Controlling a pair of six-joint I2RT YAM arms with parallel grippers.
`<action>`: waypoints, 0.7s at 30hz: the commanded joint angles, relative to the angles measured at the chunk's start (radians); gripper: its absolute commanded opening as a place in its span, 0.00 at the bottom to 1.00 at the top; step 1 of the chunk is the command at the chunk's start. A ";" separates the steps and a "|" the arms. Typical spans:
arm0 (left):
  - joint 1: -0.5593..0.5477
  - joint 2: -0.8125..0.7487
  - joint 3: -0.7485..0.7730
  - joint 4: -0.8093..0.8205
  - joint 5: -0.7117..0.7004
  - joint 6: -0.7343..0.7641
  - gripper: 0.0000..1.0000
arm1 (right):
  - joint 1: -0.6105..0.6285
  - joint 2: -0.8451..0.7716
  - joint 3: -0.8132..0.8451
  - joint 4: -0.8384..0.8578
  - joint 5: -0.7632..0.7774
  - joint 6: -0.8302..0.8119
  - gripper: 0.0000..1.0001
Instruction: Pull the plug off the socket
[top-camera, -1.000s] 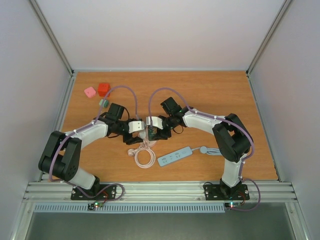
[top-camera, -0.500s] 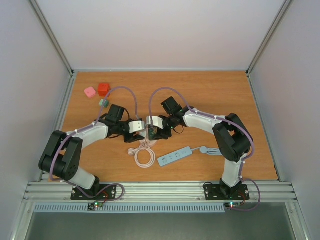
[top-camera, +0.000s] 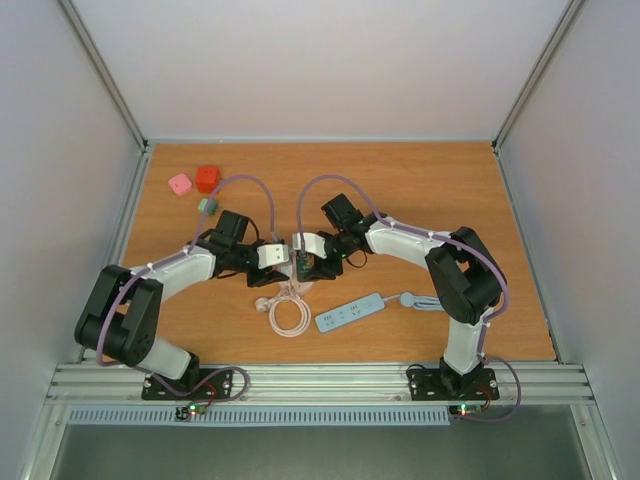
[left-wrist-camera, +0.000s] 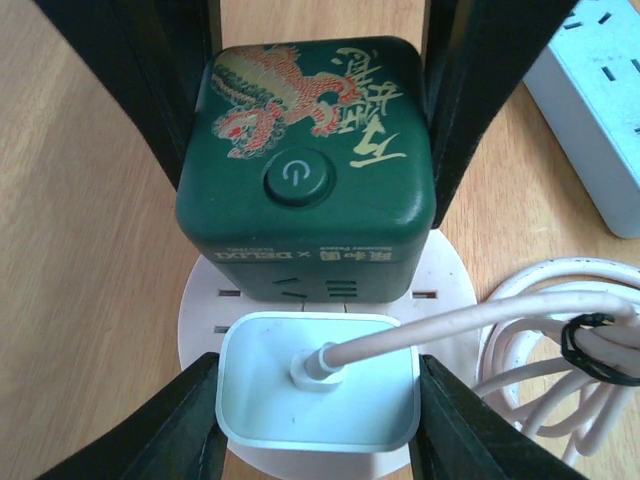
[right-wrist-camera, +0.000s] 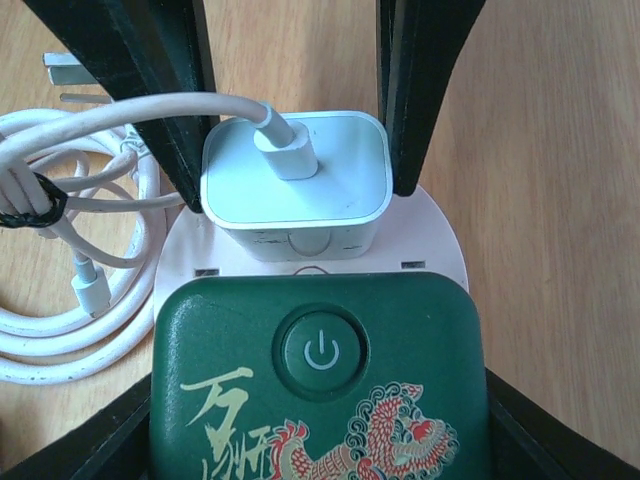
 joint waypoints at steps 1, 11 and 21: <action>-0.034 -0.109 -0.045 0.075 0.054 0.059 0.37 | 0.006 0.053 -0.001 -0.068 0.105 0.035 0.01; -0.030 -0.063 0.024 -0.004 0.114 0.028 0.34 | 0.006 0.051 -0.008 -0.055 0.133 0.048 0.01; 0.026 -0.027 0.070 -0.038 0.235 -0.074 0.32 | 0.006 0.044 -0.018 -0.050 0.145 0.049 0.01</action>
